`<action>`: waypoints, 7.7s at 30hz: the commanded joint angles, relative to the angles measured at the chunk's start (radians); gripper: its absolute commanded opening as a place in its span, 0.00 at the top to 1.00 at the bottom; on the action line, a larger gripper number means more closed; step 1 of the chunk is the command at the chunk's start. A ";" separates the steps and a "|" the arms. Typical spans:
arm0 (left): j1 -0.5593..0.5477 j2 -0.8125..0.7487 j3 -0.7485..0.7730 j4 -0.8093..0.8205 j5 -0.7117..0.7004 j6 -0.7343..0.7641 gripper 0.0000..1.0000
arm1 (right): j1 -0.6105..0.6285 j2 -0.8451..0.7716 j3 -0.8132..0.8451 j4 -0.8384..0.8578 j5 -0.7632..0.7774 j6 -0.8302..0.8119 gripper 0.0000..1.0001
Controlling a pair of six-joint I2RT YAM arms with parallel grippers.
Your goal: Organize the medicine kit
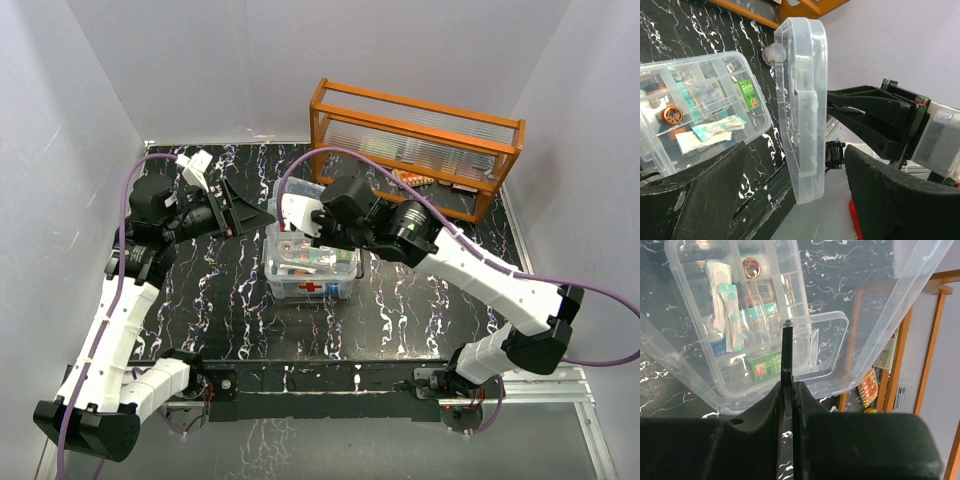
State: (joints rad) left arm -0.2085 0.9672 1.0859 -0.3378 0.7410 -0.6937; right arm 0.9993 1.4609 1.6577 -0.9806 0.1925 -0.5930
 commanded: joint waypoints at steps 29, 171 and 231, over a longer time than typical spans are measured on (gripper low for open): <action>0.000 0.111 -0.179 -0.019 -0.185 0.013 0.65 | -0.002 0.210 0.163 0.025 -0.029 0.013 1.00; 0.000 0.473 -0.070 -0.051 -0.232 0.208 0.46 | -0.477 -0.137 -0.690 0.568 -0.115 1.236 0.48; -0.336 0.506 0.043 0.065 -0.650 0.467 0.38 | -0.562 -0.308 -0.940 0.813 -0.308 1.423 0.28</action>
State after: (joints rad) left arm -0.5400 1.4532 1.1042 -0.2317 0.2054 -0.1669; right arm 0.4442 1.1648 0.7231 -0.1909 -0.1303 0.8391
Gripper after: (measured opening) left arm 0.612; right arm 0.719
